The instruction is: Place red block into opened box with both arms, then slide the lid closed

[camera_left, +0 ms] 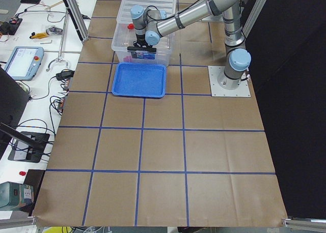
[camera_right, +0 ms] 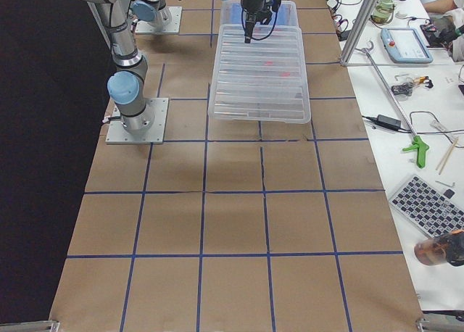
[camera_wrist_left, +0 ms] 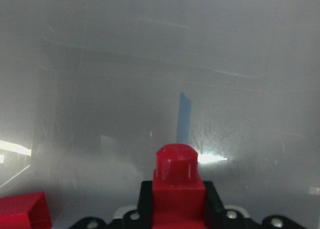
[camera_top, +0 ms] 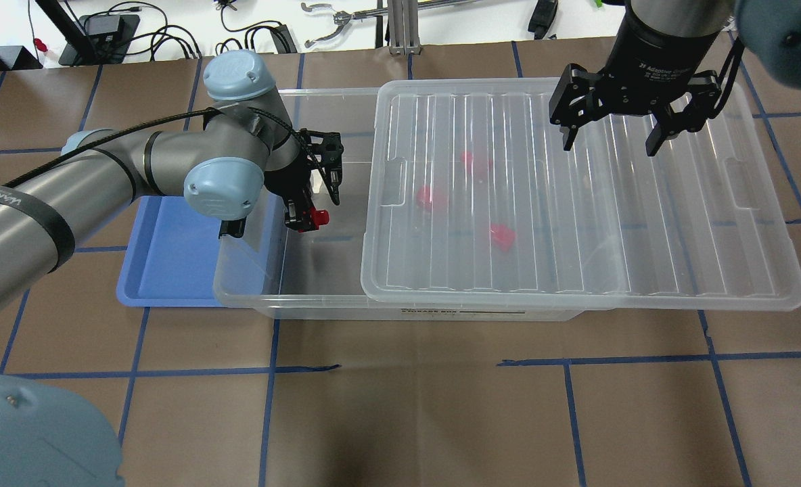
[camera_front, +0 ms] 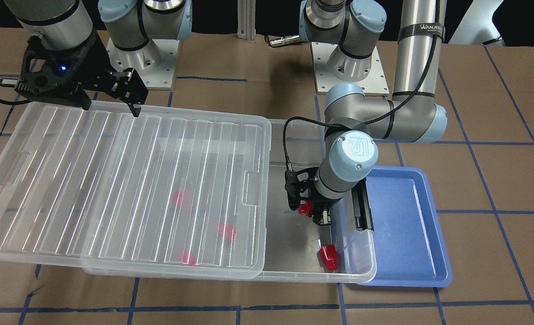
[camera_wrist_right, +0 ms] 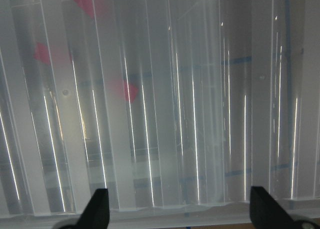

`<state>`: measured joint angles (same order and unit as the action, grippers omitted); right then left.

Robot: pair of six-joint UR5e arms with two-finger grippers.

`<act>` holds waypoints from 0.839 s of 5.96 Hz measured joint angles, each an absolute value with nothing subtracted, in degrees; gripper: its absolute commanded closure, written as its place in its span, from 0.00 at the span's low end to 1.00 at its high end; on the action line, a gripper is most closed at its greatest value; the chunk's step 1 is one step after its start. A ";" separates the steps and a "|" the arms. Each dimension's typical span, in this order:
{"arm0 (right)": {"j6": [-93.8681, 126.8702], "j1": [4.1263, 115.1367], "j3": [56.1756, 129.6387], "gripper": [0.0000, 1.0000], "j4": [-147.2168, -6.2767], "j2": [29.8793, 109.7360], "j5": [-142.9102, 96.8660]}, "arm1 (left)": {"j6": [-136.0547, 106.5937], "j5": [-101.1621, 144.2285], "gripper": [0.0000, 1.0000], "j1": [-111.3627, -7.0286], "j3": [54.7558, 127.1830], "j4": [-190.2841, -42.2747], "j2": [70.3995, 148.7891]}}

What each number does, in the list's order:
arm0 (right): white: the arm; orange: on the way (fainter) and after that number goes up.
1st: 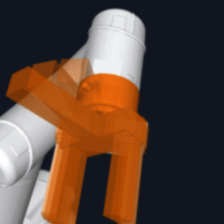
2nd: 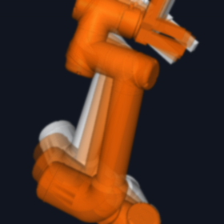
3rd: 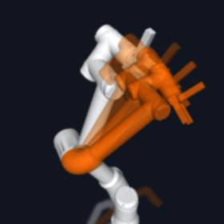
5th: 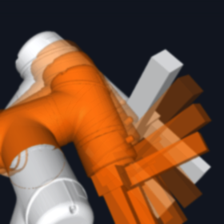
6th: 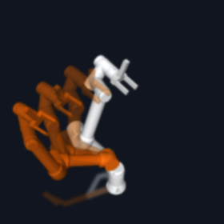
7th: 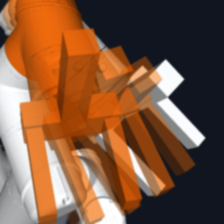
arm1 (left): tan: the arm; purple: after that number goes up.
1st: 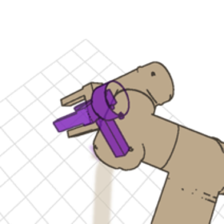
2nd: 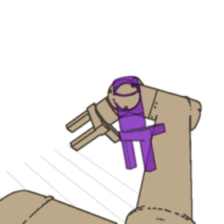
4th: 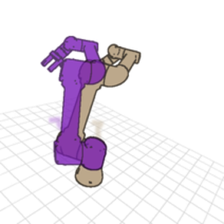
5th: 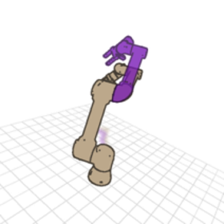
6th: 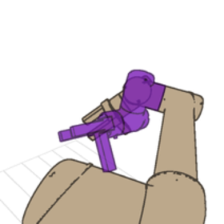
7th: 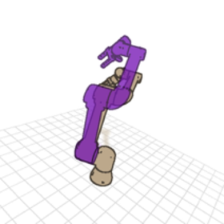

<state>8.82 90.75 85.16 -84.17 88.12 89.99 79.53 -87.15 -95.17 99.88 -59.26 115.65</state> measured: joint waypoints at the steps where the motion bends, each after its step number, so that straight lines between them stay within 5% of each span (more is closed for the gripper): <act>1: 8.74 90.58 85.16 0.00 -84.15 88.09 90.26 | 79.53 -87.17 0.91 -95.18 99.88 -58.46 116.60; 2: 8.69 90.32 85.16 0.00 -84.21 88.07 90.38 | 79.51 -87.18 0.87 -95.33 99.90 -58.06 117.34; 3: 8.64 90.10 85.17 0.00 -84.32 88.07 90.42 | 79.41 -87.12 0.60 -95.61 99.70 -57.27 118.33; 4: 8.62 90.00 85.17 0.00 -84.41 88.13 90.49 | 79.38 -87.02 0.07 -95.77 99.33 -56.47 119.01; 5: 8.64 89.95 85.17 0.00 -84.45 88.23 90.54 | 79.40 -86.68 0.06 -95.63 99.19 -56.31 119.05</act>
<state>8.64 89.95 85.17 -84.45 88.23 90.54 79.40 -86.68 -95.63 99.19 -56.31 119.05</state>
